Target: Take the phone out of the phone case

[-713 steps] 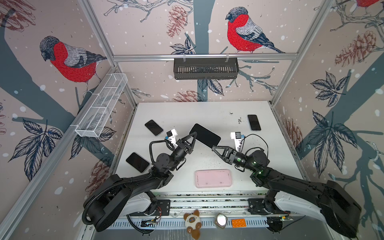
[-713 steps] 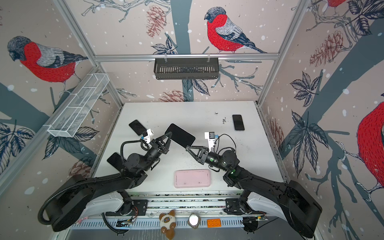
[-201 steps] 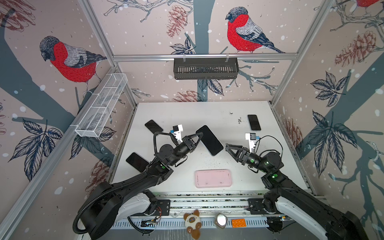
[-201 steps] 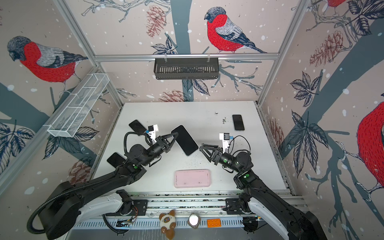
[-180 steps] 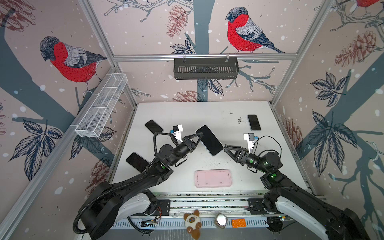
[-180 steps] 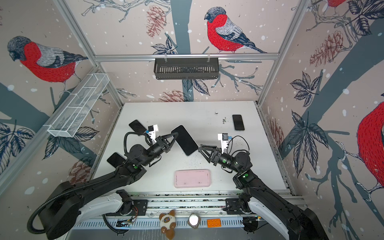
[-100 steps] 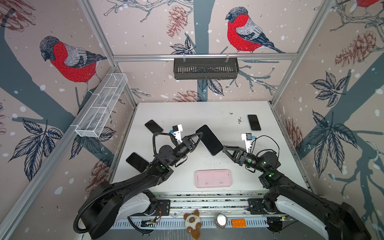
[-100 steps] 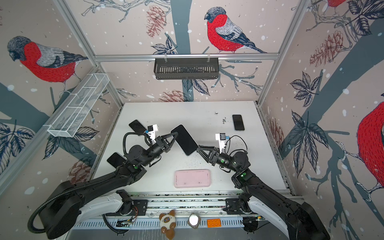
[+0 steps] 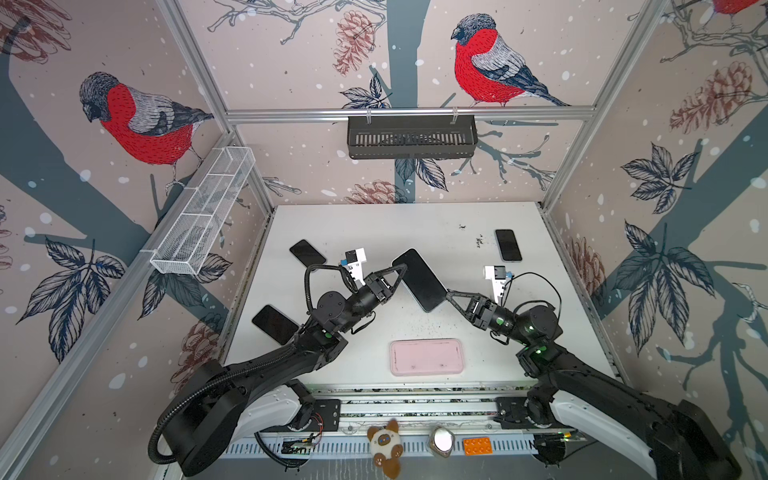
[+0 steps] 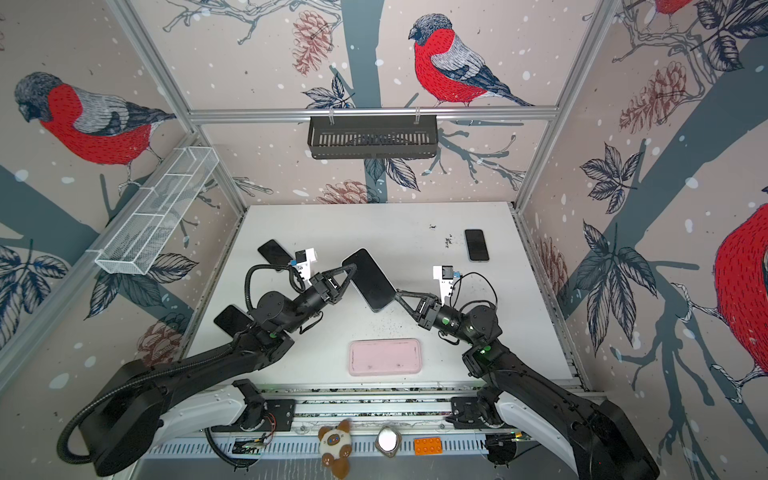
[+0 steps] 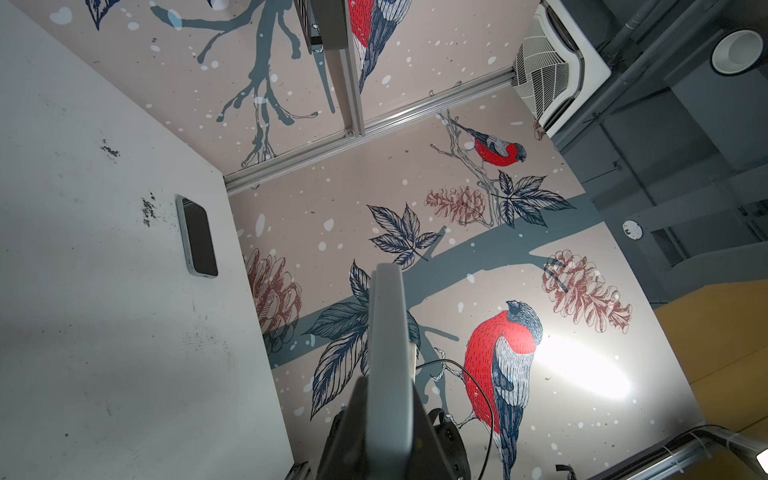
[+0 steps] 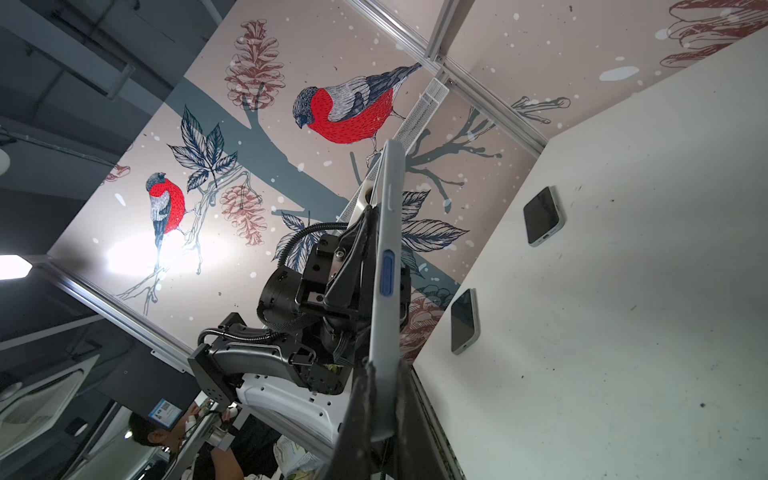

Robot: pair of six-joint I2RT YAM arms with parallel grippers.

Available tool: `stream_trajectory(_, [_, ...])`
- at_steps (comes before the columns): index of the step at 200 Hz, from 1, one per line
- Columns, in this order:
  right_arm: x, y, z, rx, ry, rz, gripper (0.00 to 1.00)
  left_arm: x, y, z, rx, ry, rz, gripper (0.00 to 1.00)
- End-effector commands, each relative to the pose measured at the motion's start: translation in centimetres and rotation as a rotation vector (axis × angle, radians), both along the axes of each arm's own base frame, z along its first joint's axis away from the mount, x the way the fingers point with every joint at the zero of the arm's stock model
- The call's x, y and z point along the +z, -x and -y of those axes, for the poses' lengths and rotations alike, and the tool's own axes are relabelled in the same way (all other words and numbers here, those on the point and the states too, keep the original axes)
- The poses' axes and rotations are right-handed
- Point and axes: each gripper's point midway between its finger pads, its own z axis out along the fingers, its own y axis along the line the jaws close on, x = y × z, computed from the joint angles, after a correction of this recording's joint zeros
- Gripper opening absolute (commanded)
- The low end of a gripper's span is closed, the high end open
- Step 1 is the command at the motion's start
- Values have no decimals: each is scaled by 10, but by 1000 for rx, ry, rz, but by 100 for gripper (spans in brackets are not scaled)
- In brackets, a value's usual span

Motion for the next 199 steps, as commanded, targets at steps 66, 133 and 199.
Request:
stream_trajectory(66, [21, 2, 7, 21, -119, 5, 2, 51, 19, -15, -4, 155, 157, 0])
stream_trajectory(133, [25, -6, 13, 6, -145, -19, 4, 61, 25, -20, -1, 179, 190, 0])
stream_trajectory(199, [30, -2, 23, -6, -189, -17, 5, 63, 27, -20, -9, 214, 202, 0])
